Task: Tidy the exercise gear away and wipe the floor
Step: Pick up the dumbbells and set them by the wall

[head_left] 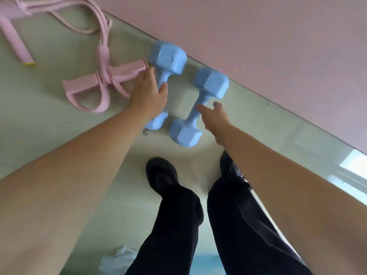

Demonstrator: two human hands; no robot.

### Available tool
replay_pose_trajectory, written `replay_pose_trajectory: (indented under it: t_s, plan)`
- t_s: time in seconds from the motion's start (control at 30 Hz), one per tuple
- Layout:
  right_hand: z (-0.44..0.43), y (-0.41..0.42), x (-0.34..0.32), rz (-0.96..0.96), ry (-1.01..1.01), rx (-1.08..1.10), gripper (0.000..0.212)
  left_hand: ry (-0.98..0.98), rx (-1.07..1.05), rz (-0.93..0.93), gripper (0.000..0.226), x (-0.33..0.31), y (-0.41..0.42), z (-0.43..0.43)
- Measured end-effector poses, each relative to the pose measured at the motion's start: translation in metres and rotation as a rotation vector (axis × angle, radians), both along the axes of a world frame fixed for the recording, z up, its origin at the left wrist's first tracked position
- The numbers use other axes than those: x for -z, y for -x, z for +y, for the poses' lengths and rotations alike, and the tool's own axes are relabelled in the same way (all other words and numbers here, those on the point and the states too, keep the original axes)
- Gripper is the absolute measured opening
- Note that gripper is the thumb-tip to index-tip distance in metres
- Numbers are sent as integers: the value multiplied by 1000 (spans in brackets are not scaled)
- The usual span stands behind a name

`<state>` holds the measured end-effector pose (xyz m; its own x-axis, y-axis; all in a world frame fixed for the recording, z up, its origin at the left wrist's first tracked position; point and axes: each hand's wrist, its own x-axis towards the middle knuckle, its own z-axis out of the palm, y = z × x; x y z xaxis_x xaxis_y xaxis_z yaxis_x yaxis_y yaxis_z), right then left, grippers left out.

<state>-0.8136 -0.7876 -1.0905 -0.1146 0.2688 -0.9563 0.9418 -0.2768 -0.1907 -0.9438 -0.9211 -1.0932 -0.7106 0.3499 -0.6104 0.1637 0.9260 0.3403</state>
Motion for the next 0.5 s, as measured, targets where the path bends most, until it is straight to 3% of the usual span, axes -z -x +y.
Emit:
replay_pose_trajectory:
  t_s: [0.23, 0.33, 0.5]
  plan:
    - [-12, 6, 69, 172, 70, 322, 23, 306, 35, 188, 65, 64, -3, 21]
    - [-16, 9, 69, 198, 112, 396, 17, 329, 100, 246, 59, 75, -5, 19]
    - [-11, 3, 39, 149, 9, 375, 15, 335, 140, 141, 54, 49, -5, 20]
